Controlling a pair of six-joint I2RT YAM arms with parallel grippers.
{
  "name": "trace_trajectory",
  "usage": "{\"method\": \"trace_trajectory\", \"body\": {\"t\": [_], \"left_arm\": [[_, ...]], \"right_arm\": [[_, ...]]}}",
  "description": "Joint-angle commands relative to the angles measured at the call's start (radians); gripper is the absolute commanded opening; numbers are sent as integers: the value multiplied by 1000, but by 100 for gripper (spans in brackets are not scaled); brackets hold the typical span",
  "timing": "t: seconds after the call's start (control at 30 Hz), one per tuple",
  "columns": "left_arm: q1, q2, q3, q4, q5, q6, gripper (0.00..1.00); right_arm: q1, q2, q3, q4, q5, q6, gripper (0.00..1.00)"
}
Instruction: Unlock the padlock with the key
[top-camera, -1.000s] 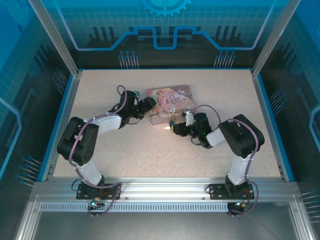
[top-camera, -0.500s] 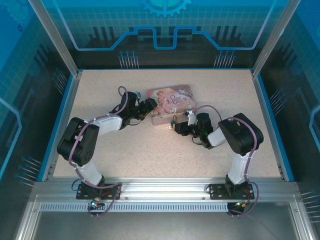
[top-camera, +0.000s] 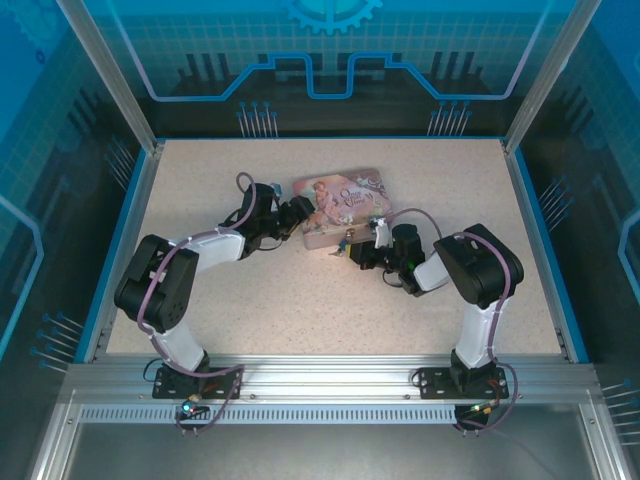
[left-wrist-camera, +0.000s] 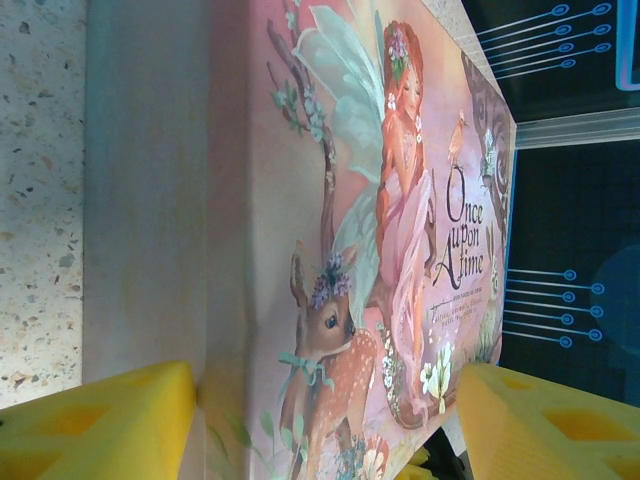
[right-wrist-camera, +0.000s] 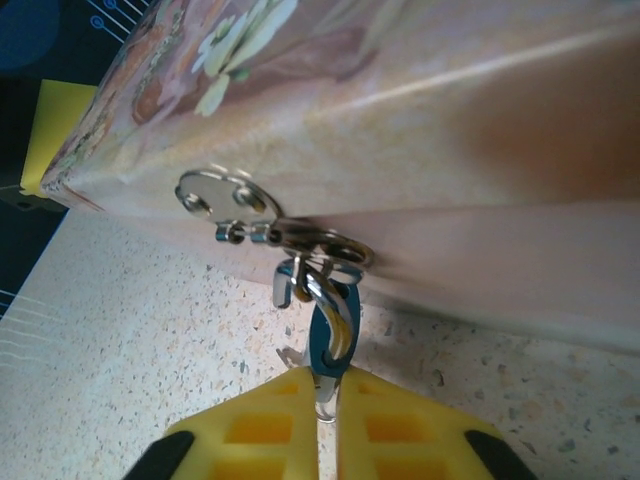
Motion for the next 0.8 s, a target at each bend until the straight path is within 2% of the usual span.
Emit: {"method": "trace_trajectory", "body": {"t": [0.0, 0.6, 0.77], "left_arm": [[-11, -19, -3, 22, 3, -3, 70], [-29, -40, -29, 21, -5, 0, 70], [-37, -34, -38, 24, -4, -1, 70]], "right_arm": [[-12, 9, -14, 29, 5, 35, 6], [-14, -17, -71, 179, 104, 266, 3], [-27, -33, -75, 174, 134, 308, 3]]}}
